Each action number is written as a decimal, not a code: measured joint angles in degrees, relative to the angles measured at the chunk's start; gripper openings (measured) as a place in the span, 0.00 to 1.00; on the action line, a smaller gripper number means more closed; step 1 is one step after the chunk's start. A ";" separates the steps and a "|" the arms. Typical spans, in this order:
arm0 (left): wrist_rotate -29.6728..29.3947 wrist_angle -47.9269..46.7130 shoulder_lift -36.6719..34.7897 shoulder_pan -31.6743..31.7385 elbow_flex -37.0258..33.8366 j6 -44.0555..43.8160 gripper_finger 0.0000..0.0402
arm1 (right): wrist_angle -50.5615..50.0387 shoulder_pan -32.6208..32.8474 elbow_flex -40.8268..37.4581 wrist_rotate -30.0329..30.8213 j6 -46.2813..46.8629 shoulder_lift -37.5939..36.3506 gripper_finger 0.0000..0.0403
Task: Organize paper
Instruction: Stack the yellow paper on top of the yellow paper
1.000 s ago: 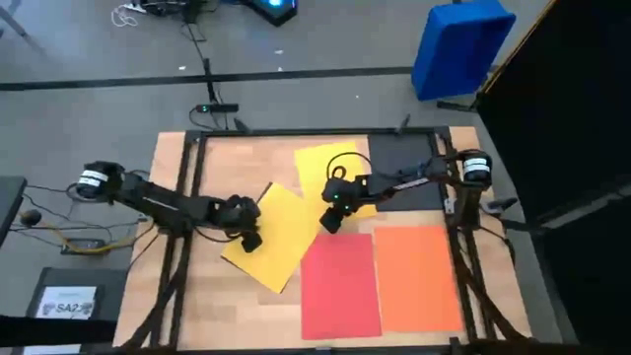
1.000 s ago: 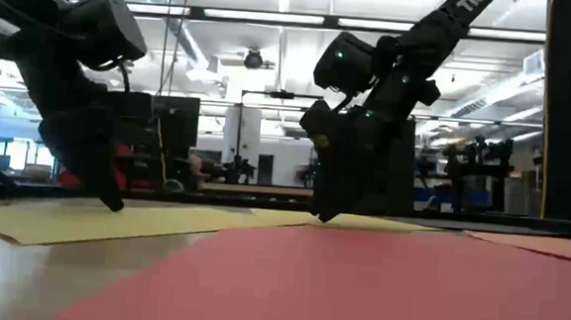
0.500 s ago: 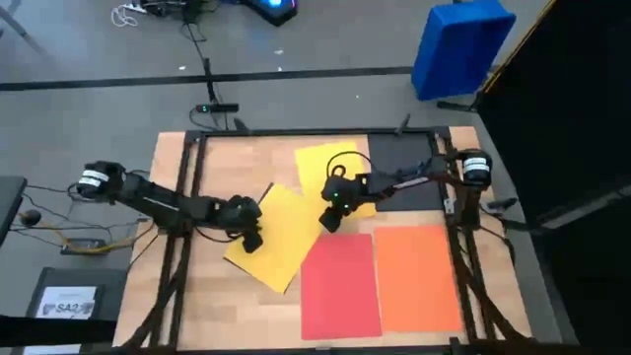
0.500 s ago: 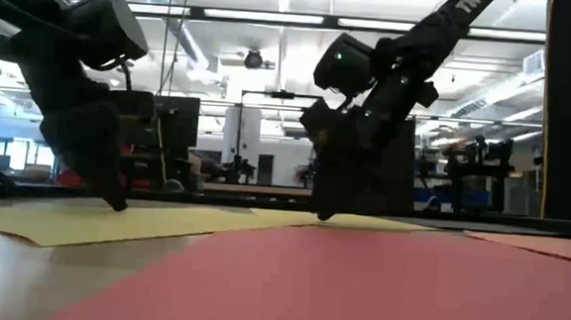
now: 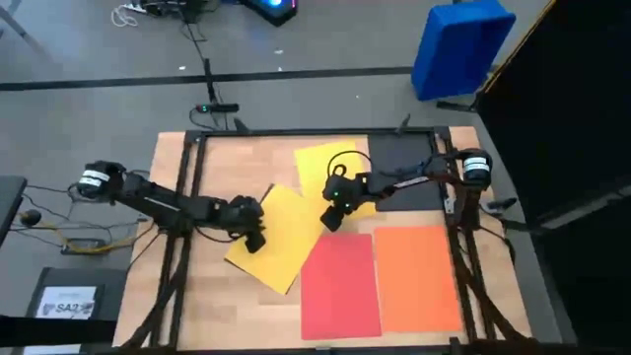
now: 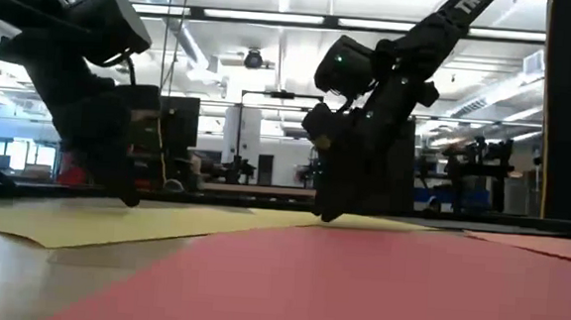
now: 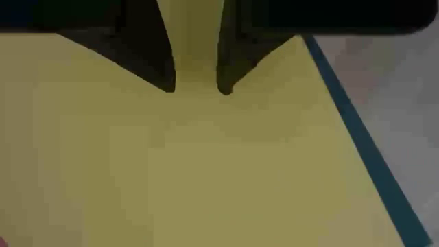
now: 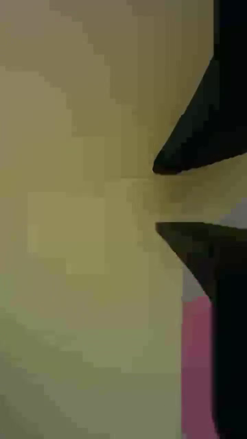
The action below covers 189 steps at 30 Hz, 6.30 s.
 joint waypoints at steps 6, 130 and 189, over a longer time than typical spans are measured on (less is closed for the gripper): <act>-0.15 0.08 0.00 1.17 0.00 0.30 0.22 | 3.14 0.02 0.00 -2.91 -0.01 0.00 0.26; -0.62 -11.72 5.97 -41.00 4.23 -35.67 0.02 | -21.61 -3.11 10.74 6.44 -24.00 0.00 0.46; 0.28 -9.00 5.92 -42.23 3.92 -45.25 0.02 | 1.49 6.45 22.58 -3.85 0.19 12.26 0.44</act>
